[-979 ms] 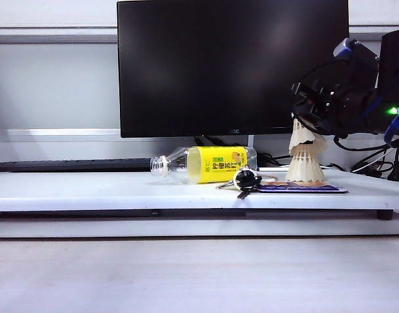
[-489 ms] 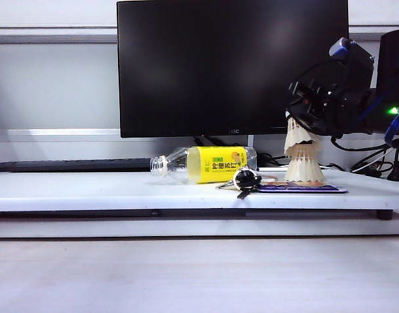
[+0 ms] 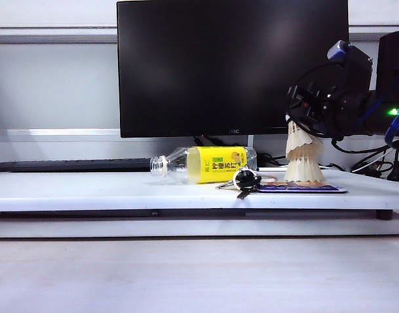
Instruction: Stack the badminton balls on the table vertically.
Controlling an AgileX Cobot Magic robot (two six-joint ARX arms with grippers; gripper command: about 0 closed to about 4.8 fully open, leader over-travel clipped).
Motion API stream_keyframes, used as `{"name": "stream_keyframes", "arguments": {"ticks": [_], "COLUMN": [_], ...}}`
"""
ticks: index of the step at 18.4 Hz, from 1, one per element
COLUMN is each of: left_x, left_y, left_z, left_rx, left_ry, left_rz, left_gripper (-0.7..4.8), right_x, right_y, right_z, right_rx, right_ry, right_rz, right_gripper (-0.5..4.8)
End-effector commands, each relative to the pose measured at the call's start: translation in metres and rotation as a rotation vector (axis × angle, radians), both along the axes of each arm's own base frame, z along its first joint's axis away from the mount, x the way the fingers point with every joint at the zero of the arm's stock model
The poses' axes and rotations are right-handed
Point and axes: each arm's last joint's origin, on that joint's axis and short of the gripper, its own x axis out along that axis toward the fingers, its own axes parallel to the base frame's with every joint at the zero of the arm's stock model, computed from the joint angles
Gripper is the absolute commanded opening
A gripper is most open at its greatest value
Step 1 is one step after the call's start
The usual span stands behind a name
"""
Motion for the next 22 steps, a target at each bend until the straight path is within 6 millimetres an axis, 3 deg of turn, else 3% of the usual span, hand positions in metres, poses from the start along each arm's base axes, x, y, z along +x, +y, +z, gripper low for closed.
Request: {"name": "stream_keyframes", "arguments": {"ticks": [1, 4, 6, 19, 21, 22], "left_x": [0.0, 0.0, 0.0, 0.0, 0.0, 0.0], "left_y": [0.0, 0.0, 0.0, 0.0, 0.0, 0.0], "left_z": [0.002, 0.002, 0.002, 0.002, 0.002, 0.002], "left_rx": [-0.005, -0.005, -0.005, -0.003, -0.003, -0.003], "left_ry": [-0.017, -0.017, -0.017, -0.019, -0.019, -0.019], "left_rz": [0.004, 0.004, 0.004, 0.003, 0.003, 0.003], "left_gripper": [2.46, 2.46, 2.46, 2.46, 2.46, 2.46], "right_x": [0.0, 0.0, 0.0, -0.014, -0.015, -0.015], "right_y": [0.0, 0.0, 0.0, -0.007, -0.007, -0.007], "right_z": [0.004, 0.004, 0.004, -0.008, -0.007, -0.007], "right_rx": [-0.002, -0.006, -0.006, -0.016, -0.016, -0.016], "right_ry": [-0.024, -0.028, -0.028, 0.009, 0.005, 0.005], "right_rz": [0.002, 0.001, 0.001, 0.007, 0.009, 0.011], "right_gripper": [1.53, 1.54, 1.9, 1.91, 2.86, 2.86]}}
